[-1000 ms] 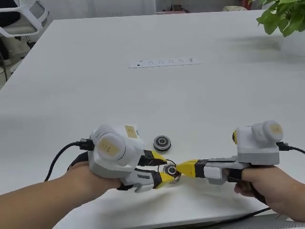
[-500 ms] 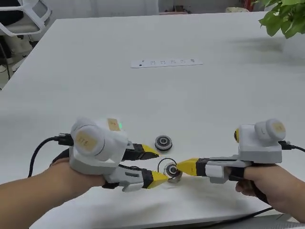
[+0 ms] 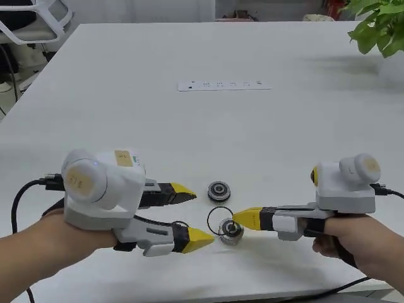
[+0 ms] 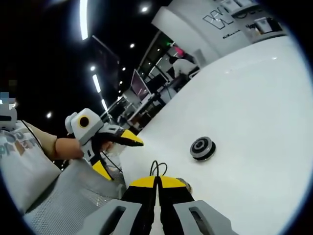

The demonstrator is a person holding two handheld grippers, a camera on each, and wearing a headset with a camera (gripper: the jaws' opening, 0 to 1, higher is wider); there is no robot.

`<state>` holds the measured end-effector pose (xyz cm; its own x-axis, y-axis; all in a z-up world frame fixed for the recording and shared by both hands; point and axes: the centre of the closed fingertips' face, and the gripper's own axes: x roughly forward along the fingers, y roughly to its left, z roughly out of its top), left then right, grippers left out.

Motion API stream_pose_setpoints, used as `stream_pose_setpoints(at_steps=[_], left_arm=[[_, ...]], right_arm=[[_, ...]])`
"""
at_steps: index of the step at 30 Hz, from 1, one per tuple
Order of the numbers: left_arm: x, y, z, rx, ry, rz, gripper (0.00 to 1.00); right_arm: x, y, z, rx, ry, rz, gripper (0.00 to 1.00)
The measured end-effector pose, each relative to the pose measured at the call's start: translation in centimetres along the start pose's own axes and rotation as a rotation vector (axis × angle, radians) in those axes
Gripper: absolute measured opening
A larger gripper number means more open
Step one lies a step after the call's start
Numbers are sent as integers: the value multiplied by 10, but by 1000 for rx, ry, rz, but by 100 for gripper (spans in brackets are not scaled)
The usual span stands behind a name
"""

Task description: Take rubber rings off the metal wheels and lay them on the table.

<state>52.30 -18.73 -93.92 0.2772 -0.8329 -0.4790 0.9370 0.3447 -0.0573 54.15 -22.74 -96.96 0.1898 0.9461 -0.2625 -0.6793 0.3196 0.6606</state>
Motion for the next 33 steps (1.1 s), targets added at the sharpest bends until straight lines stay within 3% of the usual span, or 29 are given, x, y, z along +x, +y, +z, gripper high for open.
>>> stream_pose_setpoints(at_steps=[14,22,33], left_arm=[[-28,5,-4,-13,-13,46,62],[-43,10,-5,-22,-22,82,66],[-58,19,-9,-41,-31,131,70]], right_arm=[[18,13,9,-34,50,39,0],[38,27,14,-67,95,73,0],[61,28,10,-86,157,83,0]])
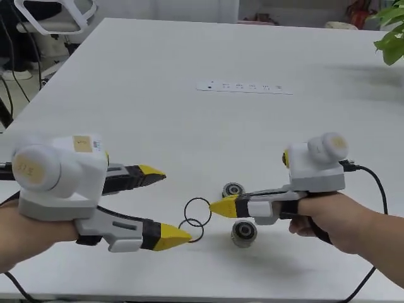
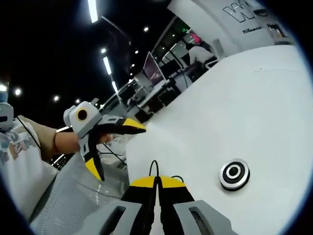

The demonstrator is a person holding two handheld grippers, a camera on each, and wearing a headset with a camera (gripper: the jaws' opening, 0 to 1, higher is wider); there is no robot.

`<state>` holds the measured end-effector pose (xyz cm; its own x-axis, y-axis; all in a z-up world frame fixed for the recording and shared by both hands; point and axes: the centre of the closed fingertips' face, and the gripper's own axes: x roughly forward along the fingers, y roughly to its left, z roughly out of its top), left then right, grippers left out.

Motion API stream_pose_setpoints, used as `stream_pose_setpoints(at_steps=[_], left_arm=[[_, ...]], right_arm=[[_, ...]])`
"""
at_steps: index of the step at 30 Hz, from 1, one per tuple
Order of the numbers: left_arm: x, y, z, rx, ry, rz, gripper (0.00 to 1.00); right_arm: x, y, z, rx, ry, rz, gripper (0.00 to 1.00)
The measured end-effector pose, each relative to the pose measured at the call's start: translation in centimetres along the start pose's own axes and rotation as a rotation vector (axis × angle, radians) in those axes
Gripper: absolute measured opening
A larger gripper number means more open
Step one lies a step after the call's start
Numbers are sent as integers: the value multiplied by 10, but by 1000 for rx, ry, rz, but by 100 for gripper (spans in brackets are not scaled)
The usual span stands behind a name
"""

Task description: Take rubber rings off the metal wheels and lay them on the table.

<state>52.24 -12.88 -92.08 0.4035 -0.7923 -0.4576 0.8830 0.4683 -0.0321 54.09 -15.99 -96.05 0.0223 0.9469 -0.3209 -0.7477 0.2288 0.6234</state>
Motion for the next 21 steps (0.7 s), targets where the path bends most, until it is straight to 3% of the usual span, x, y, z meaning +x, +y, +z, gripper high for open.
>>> stream_pose_setpoints(at_steps=[21], left_arm=[[-9,5,-4,-13,6,27,73]], right_arm=[[18,-12,-24,6,121,-47,0]])
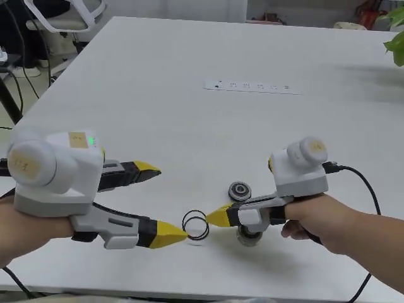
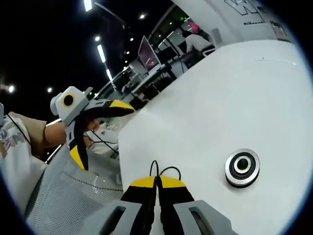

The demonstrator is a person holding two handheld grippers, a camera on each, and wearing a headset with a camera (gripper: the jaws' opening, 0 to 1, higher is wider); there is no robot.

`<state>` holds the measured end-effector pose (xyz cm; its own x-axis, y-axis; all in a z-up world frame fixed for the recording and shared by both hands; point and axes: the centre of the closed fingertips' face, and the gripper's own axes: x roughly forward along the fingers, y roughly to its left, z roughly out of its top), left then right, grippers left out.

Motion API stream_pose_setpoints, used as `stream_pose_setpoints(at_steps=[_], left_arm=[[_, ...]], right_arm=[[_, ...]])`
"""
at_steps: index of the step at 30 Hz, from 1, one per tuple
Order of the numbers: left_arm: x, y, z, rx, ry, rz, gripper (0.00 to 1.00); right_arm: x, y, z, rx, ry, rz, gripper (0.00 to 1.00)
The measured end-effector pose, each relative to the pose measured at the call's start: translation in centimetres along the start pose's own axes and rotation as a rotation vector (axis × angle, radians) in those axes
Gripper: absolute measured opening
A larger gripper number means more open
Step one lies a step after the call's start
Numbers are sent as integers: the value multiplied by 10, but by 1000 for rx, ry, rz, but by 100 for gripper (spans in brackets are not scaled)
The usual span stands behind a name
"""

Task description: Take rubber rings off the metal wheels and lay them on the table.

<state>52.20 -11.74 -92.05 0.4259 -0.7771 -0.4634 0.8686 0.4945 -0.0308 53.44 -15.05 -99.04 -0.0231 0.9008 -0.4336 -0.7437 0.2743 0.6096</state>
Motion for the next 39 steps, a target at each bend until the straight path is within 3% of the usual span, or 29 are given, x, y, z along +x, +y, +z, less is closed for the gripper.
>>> stream_pose_setpoints(at_steps=[10,39], left_arm=[[-3,1,-5,-6,9,6,73],[1,-2,-10,-9,34,-9,72]], right_arm=[[3,-13,-4,9,22,-32,0],[6,-27,-10,-11,47,-96,0]])
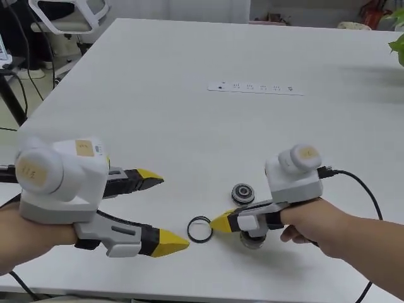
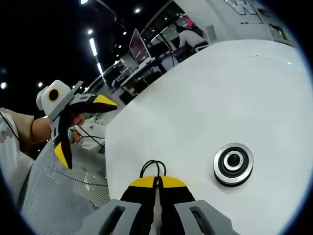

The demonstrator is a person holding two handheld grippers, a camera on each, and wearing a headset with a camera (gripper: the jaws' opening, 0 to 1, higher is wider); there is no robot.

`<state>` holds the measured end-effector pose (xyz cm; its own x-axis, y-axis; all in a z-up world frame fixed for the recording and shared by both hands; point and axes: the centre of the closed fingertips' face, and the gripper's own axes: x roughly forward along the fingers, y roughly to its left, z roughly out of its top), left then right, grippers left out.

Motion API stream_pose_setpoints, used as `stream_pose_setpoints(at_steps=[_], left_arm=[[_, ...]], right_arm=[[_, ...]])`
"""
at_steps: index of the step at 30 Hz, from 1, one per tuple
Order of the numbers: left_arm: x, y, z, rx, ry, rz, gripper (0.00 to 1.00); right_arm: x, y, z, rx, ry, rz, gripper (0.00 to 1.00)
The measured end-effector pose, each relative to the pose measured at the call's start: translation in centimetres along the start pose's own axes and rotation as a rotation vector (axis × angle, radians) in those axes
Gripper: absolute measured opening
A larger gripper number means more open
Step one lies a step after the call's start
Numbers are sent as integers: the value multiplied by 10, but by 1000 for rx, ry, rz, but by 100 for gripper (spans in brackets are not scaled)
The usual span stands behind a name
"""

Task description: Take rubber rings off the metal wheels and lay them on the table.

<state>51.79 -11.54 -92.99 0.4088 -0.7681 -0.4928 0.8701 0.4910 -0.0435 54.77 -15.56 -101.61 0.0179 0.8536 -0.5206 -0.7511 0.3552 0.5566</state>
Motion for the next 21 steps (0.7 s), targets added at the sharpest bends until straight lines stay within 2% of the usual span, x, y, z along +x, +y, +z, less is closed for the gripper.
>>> stream_pose_setpoints(at_steps=[11,16,21], left_arm=[[-1,1,-2,-3,5,2,72],[-1,2,-2,-3,7,1,72],[0,3,0,-3,8,0,72]], right_arm=[[-5,0,3,-13,-15,-9,5],[-12,0,8,-13,-44,-9,8],[-24,2,20,-26,-86,-13,11]])
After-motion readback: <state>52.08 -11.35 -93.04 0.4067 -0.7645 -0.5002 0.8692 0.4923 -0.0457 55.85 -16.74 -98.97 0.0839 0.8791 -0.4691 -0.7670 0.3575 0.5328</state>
